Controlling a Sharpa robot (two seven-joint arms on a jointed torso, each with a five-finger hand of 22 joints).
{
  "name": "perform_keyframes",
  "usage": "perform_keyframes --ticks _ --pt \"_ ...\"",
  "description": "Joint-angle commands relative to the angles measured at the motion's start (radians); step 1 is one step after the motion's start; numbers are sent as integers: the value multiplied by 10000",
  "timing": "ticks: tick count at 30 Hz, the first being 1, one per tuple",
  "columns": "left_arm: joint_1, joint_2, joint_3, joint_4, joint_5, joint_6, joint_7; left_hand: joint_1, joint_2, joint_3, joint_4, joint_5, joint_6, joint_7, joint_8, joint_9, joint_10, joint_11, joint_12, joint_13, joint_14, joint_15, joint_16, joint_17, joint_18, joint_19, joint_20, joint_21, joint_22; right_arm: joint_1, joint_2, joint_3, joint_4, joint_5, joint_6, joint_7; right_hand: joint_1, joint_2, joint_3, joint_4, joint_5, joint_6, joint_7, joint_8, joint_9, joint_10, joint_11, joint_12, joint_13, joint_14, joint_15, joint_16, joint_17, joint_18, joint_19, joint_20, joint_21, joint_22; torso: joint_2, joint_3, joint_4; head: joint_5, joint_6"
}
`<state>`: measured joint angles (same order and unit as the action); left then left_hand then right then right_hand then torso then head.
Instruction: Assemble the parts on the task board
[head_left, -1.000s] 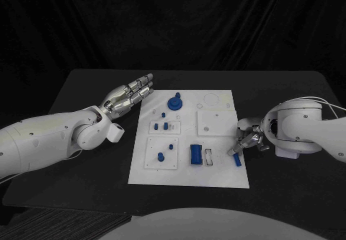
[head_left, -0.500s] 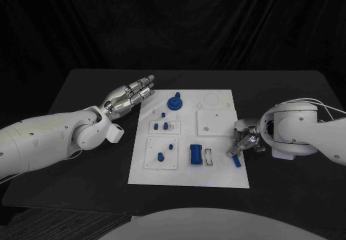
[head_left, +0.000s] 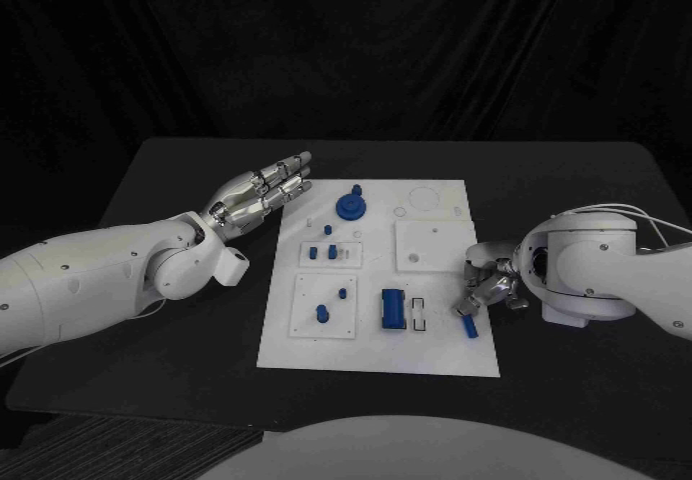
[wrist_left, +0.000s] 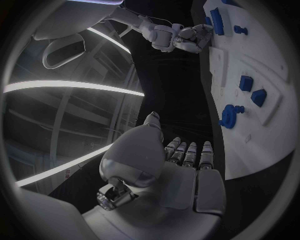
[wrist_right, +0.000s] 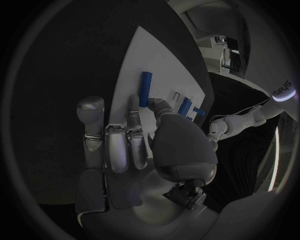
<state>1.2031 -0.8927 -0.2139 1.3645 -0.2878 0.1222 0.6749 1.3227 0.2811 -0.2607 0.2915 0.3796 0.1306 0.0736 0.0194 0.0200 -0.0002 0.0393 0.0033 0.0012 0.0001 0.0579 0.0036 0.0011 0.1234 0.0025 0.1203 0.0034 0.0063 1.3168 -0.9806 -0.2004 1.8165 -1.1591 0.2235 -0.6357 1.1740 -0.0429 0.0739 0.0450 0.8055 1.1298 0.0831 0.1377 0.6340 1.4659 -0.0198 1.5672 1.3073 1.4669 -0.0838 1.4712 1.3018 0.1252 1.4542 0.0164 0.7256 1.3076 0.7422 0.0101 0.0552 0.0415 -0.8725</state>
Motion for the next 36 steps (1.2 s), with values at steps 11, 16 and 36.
perform_keyframes --ticks 11,16,36 --pt "-18 45 9 -19 -12 328 13 153 8 80 -1 66 45 18 39 12 52 75 -13 8 -1 272 -36 -11 112 14 287 9 60 217 -116 -73 -39 2838 -770 -96 -293 8 1993 -1725 113 -368 -199 83 -2097 1049 24 36 2635 577 -18 -33 -10 73 -40 32 -8 588 -3 2 7 -30 -1" --pt "-19 58 9 -28 -12 373 -26 159 11 86 -2 71 49 21 39 12 59 79 -11 10 -1 312 -36 -11 107 16 322 10 62 319 -78 -73 -79 3489 -961 -64 -382 7 2065 -1703 41 -423 -194 85 -2071 1049 30 36 2635 579 -13 -32 -15 70 -30 35 0 594 -6 -4 0 -15 -1" --pt "-20 91 9 -33 -12 489 -126 286 13 158 -44 232 87 63 44 16 102 125 5 26 -1 431 -36 -11 92 24 426 17 75 382 438 -74 -346 4521 -1339 7 -521 20 2247 -1692 -429 -547 -178 116 -1988 1049 48 36 2635 585 3 -21 -19 55 0 50 73 625 6 -7 15 -20 -1"
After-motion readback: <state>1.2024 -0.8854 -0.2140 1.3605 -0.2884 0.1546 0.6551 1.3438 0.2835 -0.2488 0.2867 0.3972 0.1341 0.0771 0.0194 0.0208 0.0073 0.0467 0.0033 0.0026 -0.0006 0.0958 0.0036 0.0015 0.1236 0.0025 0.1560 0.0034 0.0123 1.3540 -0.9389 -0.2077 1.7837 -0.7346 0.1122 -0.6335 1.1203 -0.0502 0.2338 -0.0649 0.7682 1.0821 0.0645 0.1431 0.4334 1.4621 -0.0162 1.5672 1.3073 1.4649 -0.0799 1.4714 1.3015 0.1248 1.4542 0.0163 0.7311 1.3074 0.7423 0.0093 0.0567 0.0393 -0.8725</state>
